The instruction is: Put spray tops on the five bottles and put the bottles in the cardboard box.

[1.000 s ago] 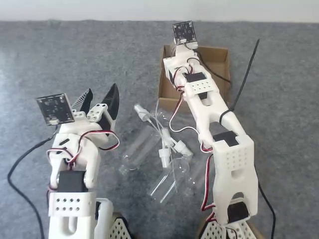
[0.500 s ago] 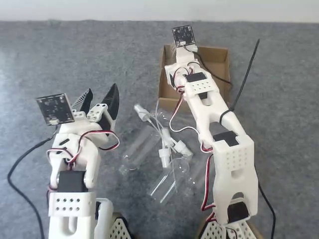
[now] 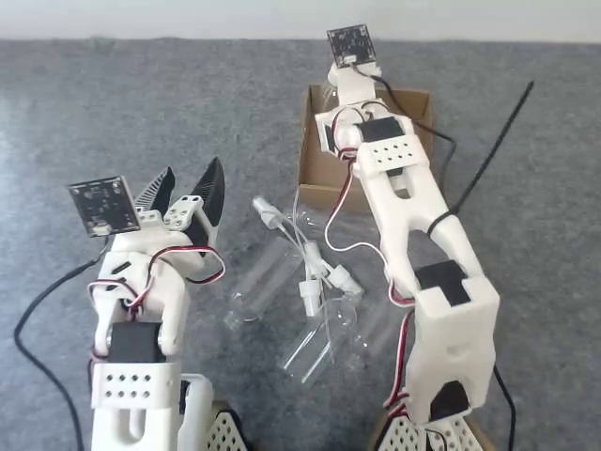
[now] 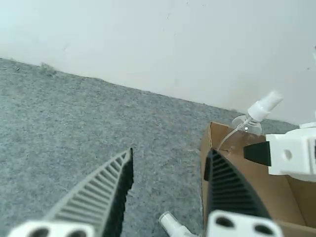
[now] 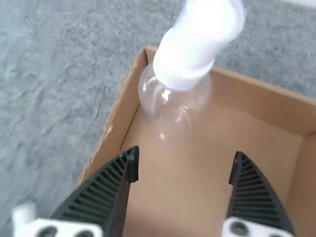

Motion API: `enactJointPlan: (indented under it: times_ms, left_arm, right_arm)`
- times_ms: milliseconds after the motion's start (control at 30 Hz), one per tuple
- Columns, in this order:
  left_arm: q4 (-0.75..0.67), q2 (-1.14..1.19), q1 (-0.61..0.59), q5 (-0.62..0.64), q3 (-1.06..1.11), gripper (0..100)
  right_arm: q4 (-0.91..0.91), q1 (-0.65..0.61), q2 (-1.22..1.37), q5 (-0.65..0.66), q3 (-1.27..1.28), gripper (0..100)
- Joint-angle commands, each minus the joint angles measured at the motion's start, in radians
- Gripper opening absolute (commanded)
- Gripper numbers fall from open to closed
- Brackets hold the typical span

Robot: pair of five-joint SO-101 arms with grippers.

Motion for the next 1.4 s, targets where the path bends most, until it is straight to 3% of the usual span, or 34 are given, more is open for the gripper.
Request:
enactJointPlan:
  times_ms: [0, 767, 1133, 1367]
  left_arm:
    - [-0.028, 0.005, 0.003, 0.009, -0.012, 22]
    - [-0.028, 0.005, -0.003, 0.009, -0.002, 22]
    - [-0.029, 0.005, -0.005, 0.012, -0.002, 22]
    - [-0.031, 0.005, -0.078, 0.078, -0.007, 22]
  right_arm:
    - [0.097, -0.002, -0.145, 0.008, -0.040, 25.4]
    - [0.647, -0.018, -0.582, 0.015, -0.040, 25.3]
    - [0.975, -0.136, -0.654, 0.017, -0.040, 25.3]
    - [0.990, -0.208, -0.656, 0.009, 0.077, 25.4]
